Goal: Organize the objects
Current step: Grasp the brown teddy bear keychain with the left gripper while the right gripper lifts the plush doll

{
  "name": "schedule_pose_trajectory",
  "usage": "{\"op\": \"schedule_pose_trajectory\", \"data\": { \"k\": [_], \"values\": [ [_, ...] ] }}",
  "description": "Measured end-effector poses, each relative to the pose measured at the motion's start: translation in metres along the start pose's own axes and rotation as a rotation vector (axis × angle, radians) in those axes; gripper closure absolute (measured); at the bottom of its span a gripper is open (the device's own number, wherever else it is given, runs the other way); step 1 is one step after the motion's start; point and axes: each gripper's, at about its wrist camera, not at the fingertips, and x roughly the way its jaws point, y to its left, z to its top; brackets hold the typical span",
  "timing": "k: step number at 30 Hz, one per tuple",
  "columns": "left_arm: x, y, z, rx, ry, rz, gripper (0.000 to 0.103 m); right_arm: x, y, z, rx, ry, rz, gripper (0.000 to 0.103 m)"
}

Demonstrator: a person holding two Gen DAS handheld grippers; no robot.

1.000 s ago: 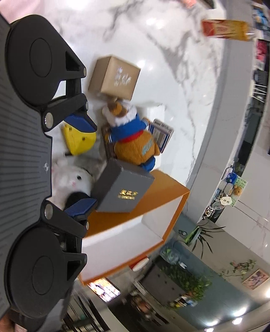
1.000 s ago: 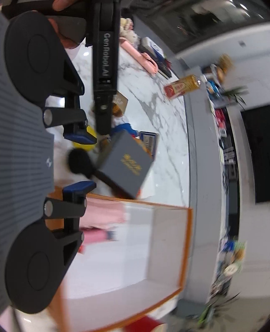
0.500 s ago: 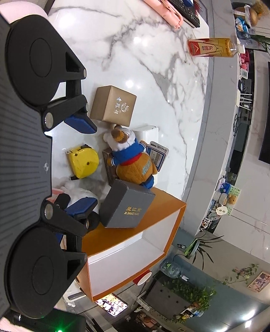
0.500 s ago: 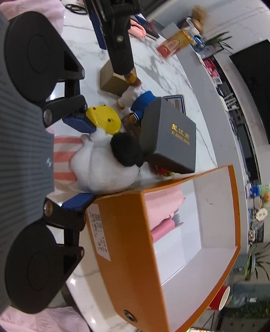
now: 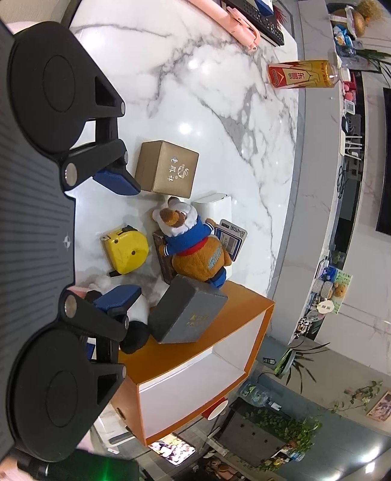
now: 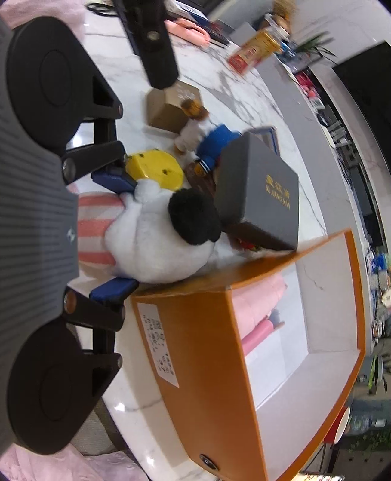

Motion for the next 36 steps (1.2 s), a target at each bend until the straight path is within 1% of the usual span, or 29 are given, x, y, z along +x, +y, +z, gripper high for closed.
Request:
{"op": "schedule_pose_trajectory", "data": {
  "k": [3,7,9,11,15,17,22,27,30,33,35,36],
  "values": [
    [-0.001,-0.001,-0.001,0.036,0.012,-0.002,0.030,-0.012,0.000,-0.003,-0.038,0.016,0.042,0.042],
    [-0.002,-0.002,-0.002,0.089,0.024,0.002,0.032,-0.030,0.002,-0.005,-0.071,0.040,0.127,0.043],
    [-0.003,-0.003,-0.003,0.095,0.034,-0.005,0.034,-0.039,0.005,-0.006,-0.090,0.031,0.155,0.043],
    [-0.002,-0.003,-0.003,0.097,0.042,-0.012,0.034,-0.049,0.010,-0.007,-0.124,-0.001,0.184,0.043],
    [0.000,-0.006,-0.001,0.106,0.050,-0.015,0.035,-0.060,0.014,-0.005,-0.166,-0.042,0.194,0.043],
    [-0.001,-0.007,0.004,0.106,0.040,-0.036,0.035,-0.064,0.014,-0.001,-0.176,-0.060,0.198,0.043],
    [-0.006,-0.011,0.025,0.163,-0.012,-0.052,0.035,-0.074,0.012,0.018,-0.207,-0.108,0.225,0.043],
    [0.000,-0.024,0.049,0.296,-0.043,-0.036,0.035,-0.078,0.007,0.048,-0.214,-0.166,0.225,0.043],
    [0.015,-0.033,0.059,0.376,-0.033,-0.028,0.035,-0.083,-0.002,0.068,-0.203,-0.224,0.214,0.043],
    [0.038,-0.046,0.060,0.474,-0.013,-0.015,0.040,-0.086,-0.016,0.088,-0.181,-0.267,0.187,0.043],
    [0.058,-0.050,0.062,0.493,0.013,-0.013,0.047,-0.085,-0.025,0.099,-0.173,-0.272,0.171,0.043],
    [0.067,-0.052,0.062,0.505,0.031,-0.018,0.048,-0.083,-0.029,0.103,-0.174,-0.268,0.165,0.043]
  ]
}}
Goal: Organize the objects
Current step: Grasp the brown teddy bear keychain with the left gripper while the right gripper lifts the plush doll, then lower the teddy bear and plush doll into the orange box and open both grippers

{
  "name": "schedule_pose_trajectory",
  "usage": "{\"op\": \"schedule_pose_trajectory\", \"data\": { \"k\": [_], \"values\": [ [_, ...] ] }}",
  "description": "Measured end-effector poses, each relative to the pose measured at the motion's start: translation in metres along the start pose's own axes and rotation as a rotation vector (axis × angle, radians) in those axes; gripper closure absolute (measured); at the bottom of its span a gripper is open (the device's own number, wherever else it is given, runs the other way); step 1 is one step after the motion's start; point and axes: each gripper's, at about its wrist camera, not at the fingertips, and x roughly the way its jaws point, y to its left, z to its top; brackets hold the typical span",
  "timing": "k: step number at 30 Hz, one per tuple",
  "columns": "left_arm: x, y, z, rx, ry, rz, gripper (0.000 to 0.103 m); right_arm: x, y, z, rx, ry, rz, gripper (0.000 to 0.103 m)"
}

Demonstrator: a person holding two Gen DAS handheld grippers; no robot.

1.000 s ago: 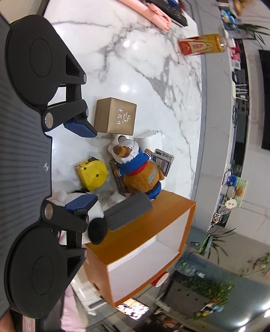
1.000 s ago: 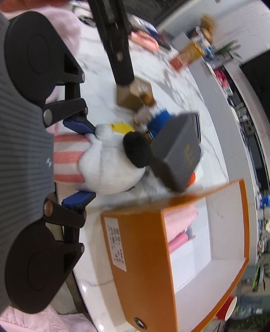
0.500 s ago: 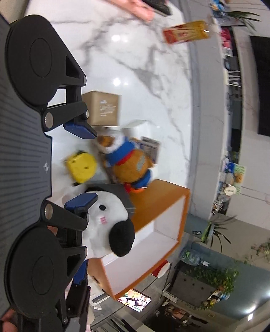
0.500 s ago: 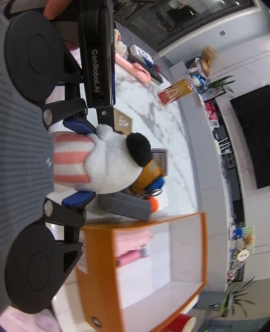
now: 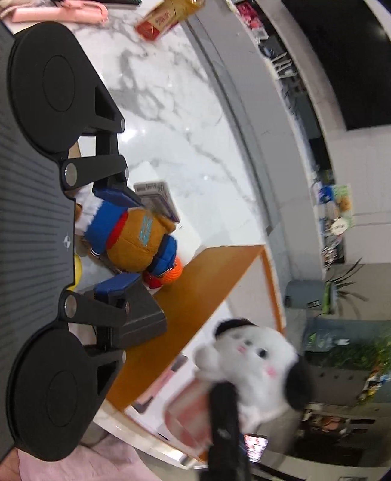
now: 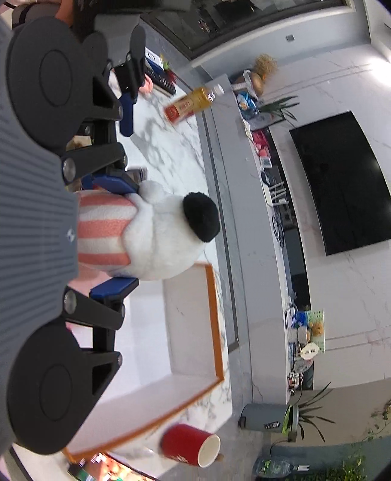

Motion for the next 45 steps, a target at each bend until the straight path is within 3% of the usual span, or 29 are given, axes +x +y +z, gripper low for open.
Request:
{"op": "schedule_pose_trajectory", "data": {
  "k": [6,10,12,14,16,20,22,28,34,38,41,45],
  "values": [
    [0.036,-0.027,-0.006,0.175,0.027,0.055,0.048,0.014,-0.028,0.006,0.001,0.038,-0.033,0.043],
    [0.052,-0.047,-0.015,0.298,0.058,0.142,0.048,0.020,-0.039,0.004,0.003,0.038,-0.042,0.042],
    [0.059,-0.055,-0.021,0.364,0.071,0.182,0.045,0.023,-0.041,0.004,-0.013,0.030,-0.041,0.042],
    [0.066,-0.061,-0.025,0.422,0.089,0.224,0.035,0.027,-0.047,0.004,0.001,0.039,-0.035,0.042],
    [0.073,-0.066,-0.028,0.472,0.103,0.261,0.033,0.031,-0.055,0.003,0.023,0.051,-0.038,0.042],
    [0.084,-0.063,-0.026,0.515,0.133,0.308,0.034,0.030,-0.070,0.002,0.057,0.054,-0.060,0.042],
    [0.087,-0.059,-0.023,0.503,0.140,0.315,0.041,0.028,-0.080,0.003,0.075,0.054,-0.068,0.042],
    [0.078,-0.035,-0.007,0.304,0.137,0.263,0.054,0.022,-0.097,0.008,0.069,0.051,-0.111,0.042],
    [0.025,-0.016,0.016,0.041,0.030,0.190,0.055,0.015,-0.123,0.017,0.127,0.091,-0.049,0.042],
    [-0.023,-0.008,0.039,-0.193,-0.043,-0.002,0.055,0.007,-0.138,0.023,0.162,0.125,-0.021,0.042],
    [-0.048,-0.013,0.057,-0.302,-0.097,-0.165,0.055,-0.002,-0.147,0.024,0.192,0.135,-0.007,0.042],
    [-0.044,-0.030,0.079,-0.402,-0.103,-0.349,0.055,-0.014,-0.157,0.024,0.216,0.134,0.005,0.042]
  ]
}}
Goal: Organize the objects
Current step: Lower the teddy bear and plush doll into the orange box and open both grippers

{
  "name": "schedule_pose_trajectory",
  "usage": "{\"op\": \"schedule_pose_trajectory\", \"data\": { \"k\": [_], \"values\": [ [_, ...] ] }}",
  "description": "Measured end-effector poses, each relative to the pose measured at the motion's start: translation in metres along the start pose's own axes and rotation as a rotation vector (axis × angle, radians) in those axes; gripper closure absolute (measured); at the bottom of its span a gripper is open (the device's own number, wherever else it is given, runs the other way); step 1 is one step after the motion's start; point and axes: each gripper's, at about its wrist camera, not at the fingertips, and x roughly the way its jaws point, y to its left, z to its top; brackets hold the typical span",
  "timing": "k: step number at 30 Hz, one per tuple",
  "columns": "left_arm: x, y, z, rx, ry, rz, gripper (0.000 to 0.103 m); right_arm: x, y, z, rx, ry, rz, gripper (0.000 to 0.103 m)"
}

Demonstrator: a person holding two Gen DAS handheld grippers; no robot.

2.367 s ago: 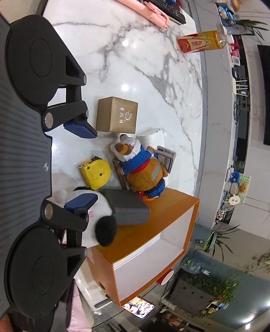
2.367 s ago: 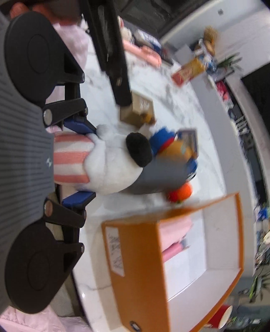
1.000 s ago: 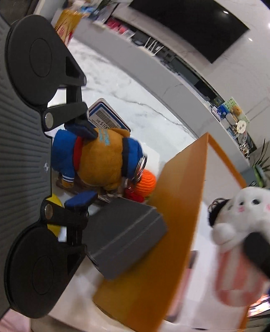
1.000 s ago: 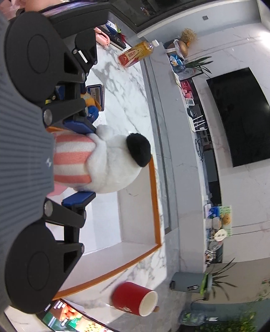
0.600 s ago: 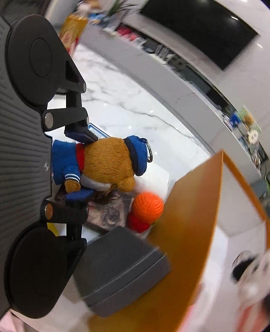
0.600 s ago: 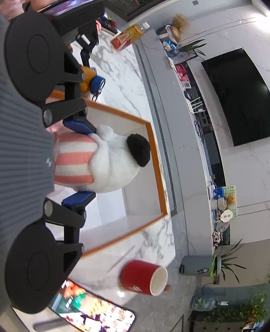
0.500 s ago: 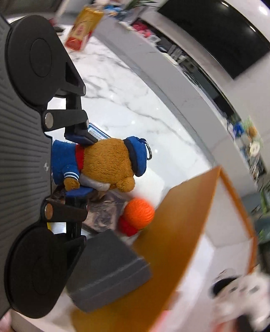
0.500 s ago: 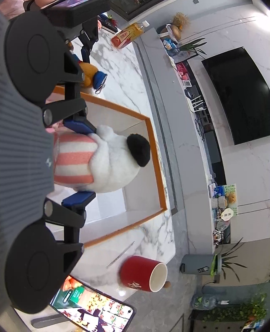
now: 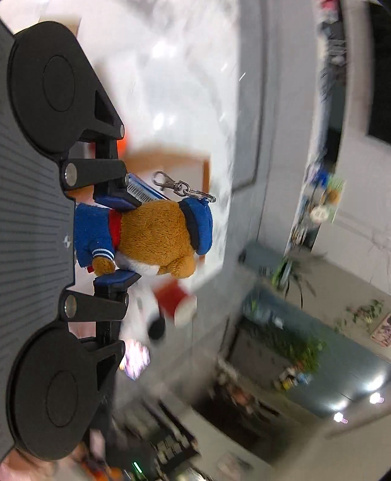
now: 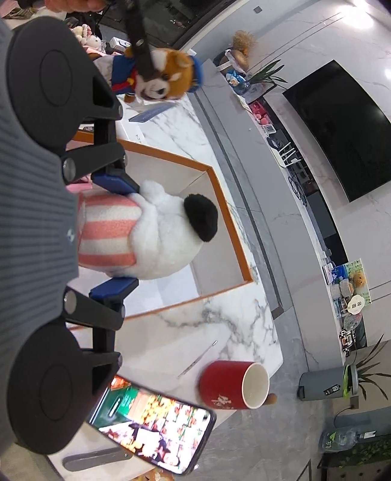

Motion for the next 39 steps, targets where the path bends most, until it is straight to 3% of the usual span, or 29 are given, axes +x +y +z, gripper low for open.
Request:
{"op": "schedule_pose_trajectory", "data": {
  "k": [7,11,21,31,36,39],
  "values": [
    [0.075,-0.010,-0.011,-0.123,0.143,-0.088,0.055,0.000,-0.012,-0.005,-0.021,0.053,-0.029,0.042],
    [0.103,-0.007,-0.019,-0.130,0.188,-0.049,0.055,0.008,-0.022,-0.007,-0.015,0.094,-0.027,0.042],
    [0.117,-0.004,-0.041,-0.165,0.282,0.014,0.055,0.040,-0.020,-0.005,-0.126,0.209,-0.053,0.042],
    [0.139,0.001,-0.044,-0.165,0.405,0.076,0.051,0.063,0.012,-0.004,-0.442,0.350,-0.164,0.041],
    [0.146,0.002,-0.047,-0.169,0.412,0.071,0.044,0.071,0.017,-0.002,-0.488,0.419,-0.164,0.035],
    [0.144,0.001,-0.047,-0.165,0.416,0.046,0.037,0.072,0.019,-0.002,-0.499,0.438,-0.167,0.036]
  ]
}}
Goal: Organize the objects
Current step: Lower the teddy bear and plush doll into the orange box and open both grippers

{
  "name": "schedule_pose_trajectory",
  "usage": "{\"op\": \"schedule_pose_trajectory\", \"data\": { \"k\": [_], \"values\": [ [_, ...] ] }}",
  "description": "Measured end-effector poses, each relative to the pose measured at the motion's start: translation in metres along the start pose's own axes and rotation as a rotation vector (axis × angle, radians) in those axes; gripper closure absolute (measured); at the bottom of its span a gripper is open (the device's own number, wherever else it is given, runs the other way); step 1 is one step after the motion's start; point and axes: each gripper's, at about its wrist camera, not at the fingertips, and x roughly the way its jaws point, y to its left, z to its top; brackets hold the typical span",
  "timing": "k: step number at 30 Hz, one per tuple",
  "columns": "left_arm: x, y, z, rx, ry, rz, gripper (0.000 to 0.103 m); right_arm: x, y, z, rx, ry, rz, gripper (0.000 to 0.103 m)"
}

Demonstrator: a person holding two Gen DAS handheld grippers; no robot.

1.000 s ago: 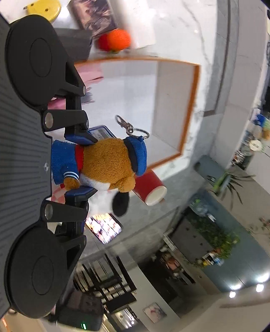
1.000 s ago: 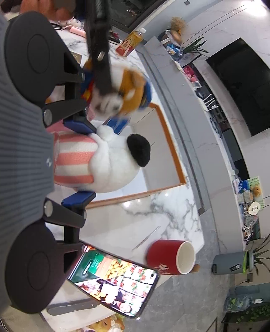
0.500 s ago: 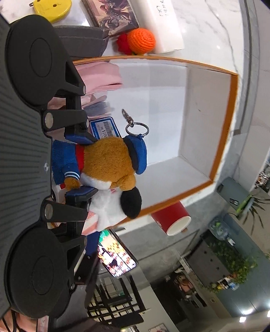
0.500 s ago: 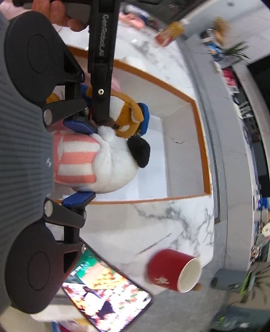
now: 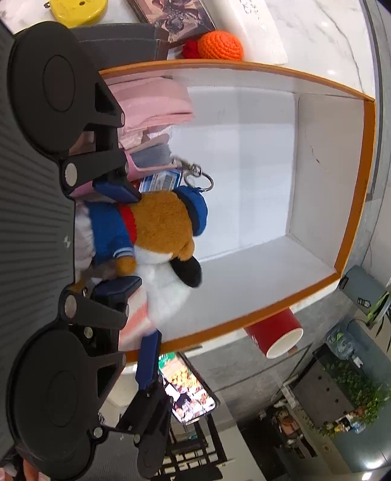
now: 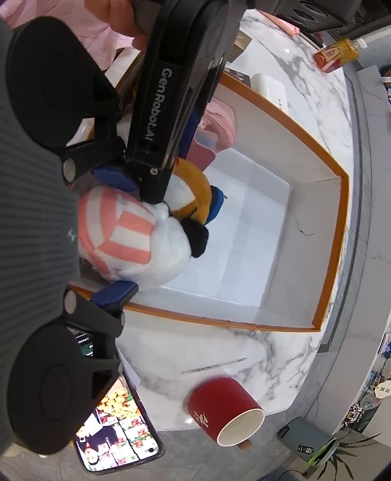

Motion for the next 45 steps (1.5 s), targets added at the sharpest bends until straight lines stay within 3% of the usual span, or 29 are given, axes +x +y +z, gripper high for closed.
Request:
{"op": "schedule_pose_trajectory", "data": {
  "k": [4,6,9,15,30,38,45],
  "values": [
    [-0.008,-0.007,0.000,0.029,-0.017,-0.040,0.033,-0.006,-0.004,0.000,0.023,0.021,0.046,0.036],
    [-0.016,-0.010,0.000,0.066,-0.038,-0.041,0.036,-0.012,-0.005,0.000,0.018,0.014,0.047,0.041],
    [-0.023,-0.016,-0.002,0.136,-0.032,-0.016,0.048,-0.021,-0.009,0.002,0.016,0.001,0.065,0.057],
    [-0.008,-0.019,-0.006,0.178,0.011,-0.001,0.071,-0.011,-0.004,0.008,-0.048,0.013,0.082,0.080],
    [0.011,-0.015,-0.009,0.218,0.066,0.023,0.082,0.016,0.006,0.021,-0.165,0.135,0.105,0.084],
    [0.009,-0.013,-0.015,0.239,0.048,0.011,0.083,0.023,0.000,0.018,-0.173,0.136,0.157,0.085],
    [0.006,-0.010,-0.018,0.244,0.037,-0.012,0.086,0.026,0.008,0.015,-0.193,0.147,0.133,0.089]
  ]
}}
